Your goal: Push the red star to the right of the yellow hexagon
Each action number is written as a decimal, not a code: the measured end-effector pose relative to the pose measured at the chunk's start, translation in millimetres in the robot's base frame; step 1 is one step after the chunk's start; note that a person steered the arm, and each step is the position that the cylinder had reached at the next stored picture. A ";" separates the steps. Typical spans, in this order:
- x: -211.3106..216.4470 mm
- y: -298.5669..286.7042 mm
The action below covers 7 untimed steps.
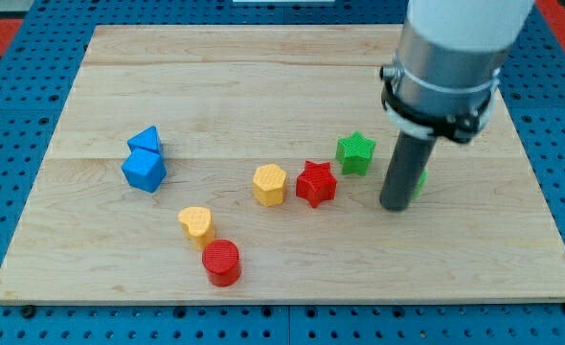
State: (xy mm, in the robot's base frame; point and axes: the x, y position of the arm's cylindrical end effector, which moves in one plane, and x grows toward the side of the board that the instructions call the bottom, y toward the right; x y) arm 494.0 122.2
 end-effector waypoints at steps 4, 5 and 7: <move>35.3 -44.3; -6.5 -70.4; -56.6 -74.2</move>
State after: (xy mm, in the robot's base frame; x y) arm 437.5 48.0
